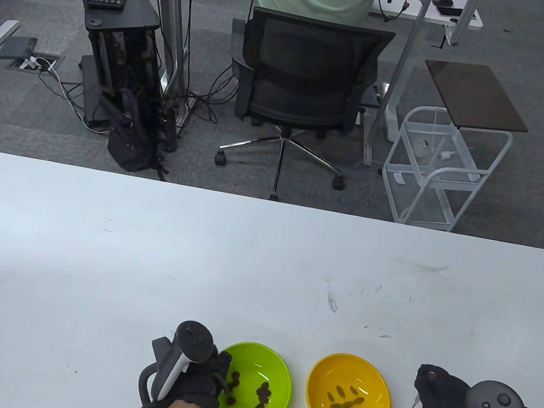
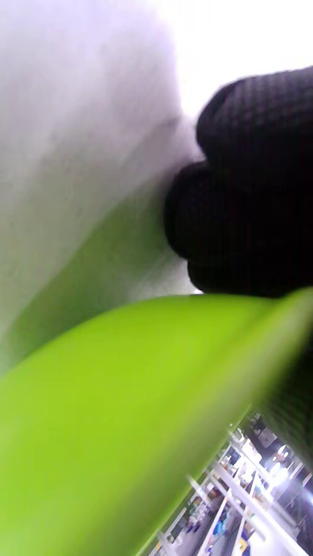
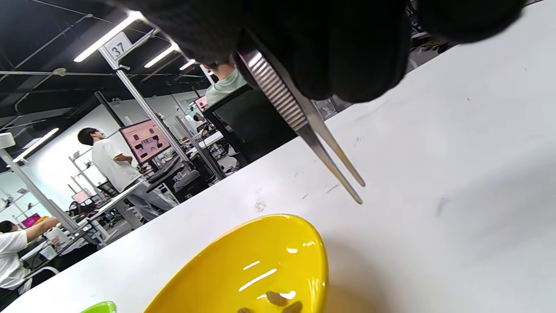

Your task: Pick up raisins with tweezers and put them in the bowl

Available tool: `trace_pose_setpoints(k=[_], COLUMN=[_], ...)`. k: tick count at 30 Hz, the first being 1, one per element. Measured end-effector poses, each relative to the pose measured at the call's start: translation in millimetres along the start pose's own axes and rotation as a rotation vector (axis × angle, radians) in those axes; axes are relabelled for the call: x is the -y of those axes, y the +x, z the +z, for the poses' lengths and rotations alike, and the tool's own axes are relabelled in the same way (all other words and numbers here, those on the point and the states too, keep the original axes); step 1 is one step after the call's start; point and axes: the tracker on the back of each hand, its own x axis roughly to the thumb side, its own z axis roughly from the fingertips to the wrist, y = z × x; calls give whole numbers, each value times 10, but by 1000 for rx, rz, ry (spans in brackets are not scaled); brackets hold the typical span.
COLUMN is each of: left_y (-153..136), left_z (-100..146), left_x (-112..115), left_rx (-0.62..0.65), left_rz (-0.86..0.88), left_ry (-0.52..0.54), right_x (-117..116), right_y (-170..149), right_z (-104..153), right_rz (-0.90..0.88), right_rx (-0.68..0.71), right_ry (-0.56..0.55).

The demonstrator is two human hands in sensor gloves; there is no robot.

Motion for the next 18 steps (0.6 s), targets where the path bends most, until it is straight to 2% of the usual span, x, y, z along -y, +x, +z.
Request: trace_pose_setpoints(k=[3, 6, 9, 12, 14, 15, 17, 18], left_y=[24, 84, 185, 318, 384, 416, 475, 497], left_z=[77, 207, 364, 476, 528, 539, 563, 573], left_x=[-73, -185, -322, -396, -391, -359, -286, -255], left_rx=[-4, 43, 125, 280, 396, 477, 561, 598], left_rz=[-26, -110, -48, 7, 77, 171, 339, 395], left_ry=[-9, 97, 166, 193, 166, 99, -26, -55], right_x=[-49, -138, -252, -342, -390, -424, -490, -532], right_y=[-38, -90, -151, -205, -219, -217, -205, -202], right_z=[-25, -52, -98, -134, -163, -183, -211, -229], right_rz=[35, 44, 74, 135, 177, 206, 262, 295], right_rx=[-48, -127, -195, -257, -297, -309, -333, -338], right_ry=[19, 90, 113, 134, 174, 189, 185, 198])
